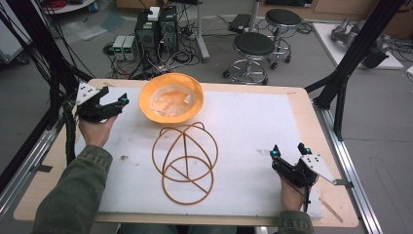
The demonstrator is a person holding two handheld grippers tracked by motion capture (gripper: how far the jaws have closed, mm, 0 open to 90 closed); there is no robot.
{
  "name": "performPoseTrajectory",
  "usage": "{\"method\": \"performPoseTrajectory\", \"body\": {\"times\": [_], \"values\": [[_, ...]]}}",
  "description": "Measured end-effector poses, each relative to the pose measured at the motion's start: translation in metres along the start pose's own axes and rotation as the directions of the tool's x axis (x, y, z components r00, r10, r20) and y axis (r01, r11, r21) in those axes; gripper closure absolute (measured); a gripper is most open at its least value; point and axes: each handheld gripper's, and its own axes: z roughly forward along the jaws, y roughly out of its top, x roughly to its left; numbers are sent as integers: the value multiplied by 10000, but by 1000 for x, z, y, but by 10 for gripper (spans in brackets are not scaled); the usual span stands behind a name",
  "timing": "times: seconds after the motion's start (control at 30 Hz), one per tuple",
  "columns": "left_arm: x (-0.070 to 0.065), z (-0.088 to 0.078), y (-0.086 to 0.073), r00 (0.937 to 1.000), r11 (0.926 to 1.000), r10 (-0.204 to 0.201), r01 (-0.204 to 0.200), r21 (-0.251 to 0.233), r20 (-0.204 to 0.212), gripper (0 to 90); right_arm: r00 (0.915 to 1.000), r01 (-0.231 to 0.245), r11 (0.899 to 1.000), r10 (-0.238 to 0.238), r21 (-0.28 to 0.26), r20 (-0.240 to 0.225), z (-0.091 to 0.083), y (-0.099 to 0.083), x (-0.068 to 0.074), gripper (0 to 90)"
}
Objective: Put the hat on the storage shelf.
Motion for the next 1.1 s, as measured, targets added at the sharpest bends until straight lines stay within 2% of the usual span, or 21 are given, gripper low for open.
{"method": "performPoseTrajectory", "body": {"times": [0.03, 0.07, 0.1, 0.13, 0.3, 0.5, 0.57, 0.63, 0.73, 0.93, 0.97, 1.03, 1.07, 1.1], "values": [[0, 3, 0, 10000, 10000, -47, 47, 12, 17, 265, 10000, 2, 10000, -2, -22, -13, 0, 0, 0, 116], [2, 10, 1, 10000, 9995, 9, -10, 313, 28, 265, 10000, 34, 10000, -35, -44, -17, 0, 0, 0, 116], [2, 10, 1, 10000, 9995, 9, -10, 313, 28, 265, 10000, 29, 10000, -29, -54, -17, 0, 0, 0, 116], [3, 16, 1, 10000, 9983, 74, -77, 584, 57, 263, 10000, 19, 10000, -20, -57, -14, 0, 0, 0, 116], [4, 28, 1, 9998, 9980, 89, -101, 622, 204, 266, 10000, 41, 10000, -41, -28, -36, 1, 0, 0, 116], [5, 54, -4, 9978, 9954, -364, 312, 909, 560, 264, 9999, 104, 9999, -104, -8, -94, 1, 0, 0, 116], [1, 60, -4, 9965, 9948, -342, 266, 984, 764, 263, 9999, 95, 10000, -94, 20, -98, 2, -1, 0, 116], [-3, 64, -5, 9962, 9965, -276, 209, 810, 823, 270, 9999, 82, 9999, -82, 70, -101, 2, -1, 0, 116], [-3, 68, -7, 9953, 9961, -420, 350, 804, 869, 278, 9999, 105, 9999, -105, 69, -80, 3, -1, 0, 116], [5, 79, -18, 9915, 9894, -1096, 1021, 1029, 700, 279, 9999, 118, 9999, -118, -21, -82, 2, 0, 0, 116], [10, 81, -21, 9885, 9849, -1371, 1293, 1150, 635, 280, 9999, 100, 9999, -100, -17, -92, 3, -1, 0, 116], [12, 83, -23, 9871, 9827, -1463, 1375, 1241, 652, 280, 9999, 93, 10000, -93, 0, -110, 2, -1, 1, 116], [17, 85, -27, 9800, 9751, -1851, 1739, 1375, 734, 281, 9999, 102, 9999, -102, 15, -121, 2, -1, 1, 116], [17, 85, -27, 9800, 9751, -1851, 1739, 1375, 734, 281, 9999, 111, 9999, -111, 22, -125, 2, -1, 0, 116]]}}
